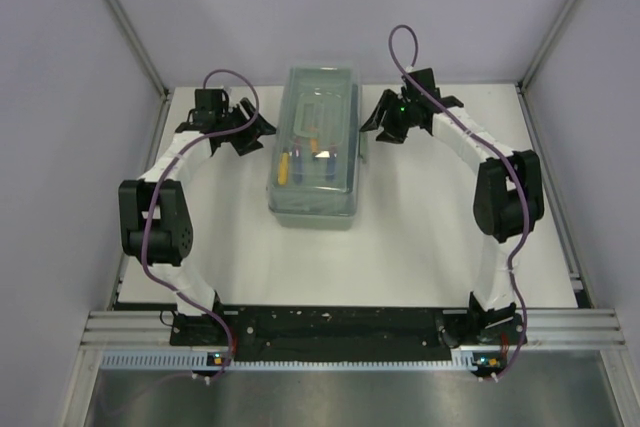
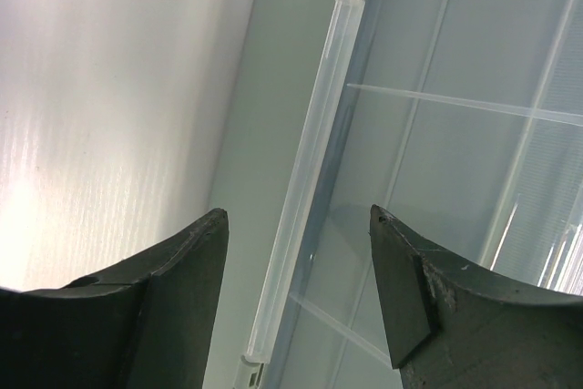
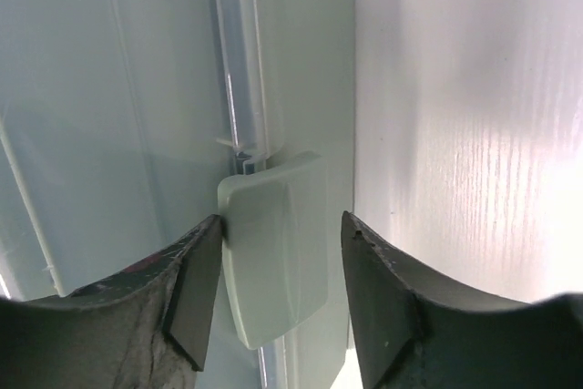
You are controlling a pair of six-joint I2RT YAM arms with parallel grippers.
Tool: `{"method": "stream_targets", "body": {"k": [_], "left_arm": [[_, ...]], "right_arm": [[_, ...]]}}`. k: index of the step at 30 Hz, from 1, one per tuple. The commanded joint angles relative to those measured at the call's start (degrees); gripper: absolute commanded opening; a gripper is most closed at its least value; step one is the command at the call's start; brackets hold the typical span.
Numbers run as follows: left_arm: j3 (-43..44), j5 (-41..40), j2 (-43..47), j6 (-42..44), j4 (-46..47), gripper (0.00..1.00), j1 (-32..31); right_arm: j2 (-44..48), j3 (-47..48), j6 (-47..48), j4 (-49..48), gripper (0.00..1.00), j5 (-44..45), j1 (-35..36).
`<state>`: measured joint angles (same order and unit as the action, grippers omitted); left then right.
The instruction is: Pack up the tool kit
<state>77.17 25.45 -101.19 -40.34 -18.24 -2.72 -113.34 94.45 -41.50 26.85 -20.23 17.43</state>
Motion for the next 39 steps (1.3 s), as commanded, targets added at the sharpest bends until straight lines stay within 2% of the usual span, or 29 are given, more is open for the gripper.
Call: {"method": "stream_targets", "body": {"k": [1,8,13,17,19,22,24,27,30,34,39], "left_arm": [[1.6,5.0,-0.4,0.3,0.3,0.68,-1.7],[1.8,4.8,-0.5,0.4,0.2,0.68,-1.6],[2.5,4.5,-0.6,1.0,-0.3,0.68,-1.6],[3.1,4.3,-0.9,1.3,-0.7,0.68,-1.6],[3.1,4.3,-1.0,1.3,-0.7,0.68,-1.6],[3.0,4.1,-1.4,1.7,-0.7,0.68,-1.6],[3.1,3.6,-1.7,1.9,-0.6,0.68,-1.6],[3.9,1.2,-2.8,3.9,-0.7,0.67,-1.8],[4.8,-1.2,-4.3,5.9,-0.8,0.67,-1.8],[5.5,-0.1,-6.7,7.0,-0.8,0.67,-1.8],[6.0,5.7,-8.6,10.1,1.7,0.66,-2.8]], "right_arm": [[3.9,1.3,2.8,1.6,0.57,3.7,-0.4],[5.0,2.0,2.0,1.4,0.66,3.4,-1.1],[8.0,-0.8,1.0,-4.5,0.79,1.4,-2.0],[8.4,-0.8,0.3,-5.1,0.79,2.3,-2.9],[8.3,-2.5,-0.1,-5.1,0.74,2.9,-3.9],[8.2,-5.4,1.3,-3.7,0.6,6.1,-4.2],[8.0,-7.3,3.2,-3.3,0.41,8.1,-4.2],[6.1,-8.1,5.9,-1.5,0.24,10.8,-3.9],[3.0,-7.1,7.4,-0.9,0.09,9.0,-3.5],[-1.7,-3.1,9.6,-0.9,0.01,5.4,-0.7],[-5.5,3.0,11.4,-0.9,0.0,2.1,3.4]]}}
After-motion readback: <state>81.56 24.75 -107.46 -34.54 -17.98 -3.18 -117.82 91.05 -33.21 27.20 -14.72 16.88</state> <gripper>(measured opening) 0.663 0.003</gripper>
